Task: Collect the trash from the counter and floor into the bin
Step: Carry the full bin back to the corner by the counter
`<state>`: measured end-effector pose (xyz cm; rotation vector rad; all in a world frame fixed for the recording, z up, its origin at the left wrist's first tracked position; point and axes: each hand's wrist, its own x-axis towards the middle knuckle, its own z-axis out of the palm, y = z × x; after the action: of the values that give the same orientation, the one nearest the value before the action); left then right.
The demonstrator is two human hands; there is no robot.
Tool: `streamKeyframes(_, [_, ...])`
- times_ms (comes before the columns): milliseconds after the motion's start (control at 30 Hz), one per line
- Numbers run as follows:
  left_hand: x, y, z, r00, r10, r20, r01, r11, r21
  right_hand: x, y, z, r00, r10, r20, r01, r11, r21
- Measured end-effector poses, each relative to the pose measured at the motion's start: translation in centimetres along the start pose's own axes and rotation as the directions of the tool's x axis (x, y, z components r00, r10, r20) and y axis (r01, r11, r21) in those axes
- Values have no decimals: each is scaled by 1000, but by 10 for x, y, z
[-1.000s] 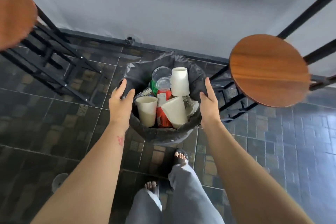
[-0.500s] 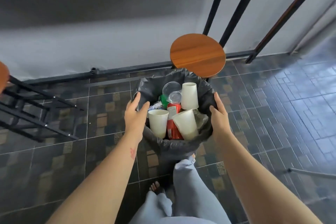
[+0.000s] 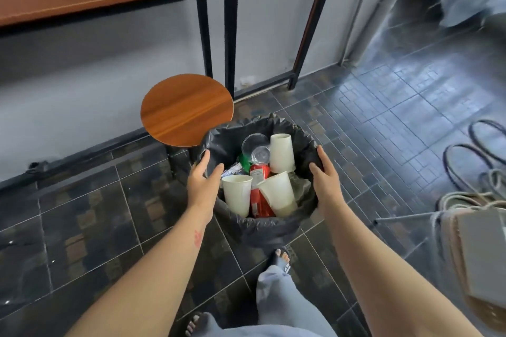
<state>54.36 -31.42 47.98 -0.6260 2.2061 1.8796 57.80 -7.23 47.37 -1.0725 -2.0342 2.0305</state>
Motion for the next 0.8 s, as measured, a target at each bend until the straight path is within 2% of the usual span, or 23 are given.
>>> streamKeyframes(367, [74, 65, 173, 999, -41, -26, 40, 999, -30, 180, -74, -71, 999, -21, 32, 21, 1000, -14])
streamKeyframes(800, [257, 148, 288, 992, -85, -92, 77, 994, -83, 405, -146, -28, 996, -21, 91, 19, 1000, 18])
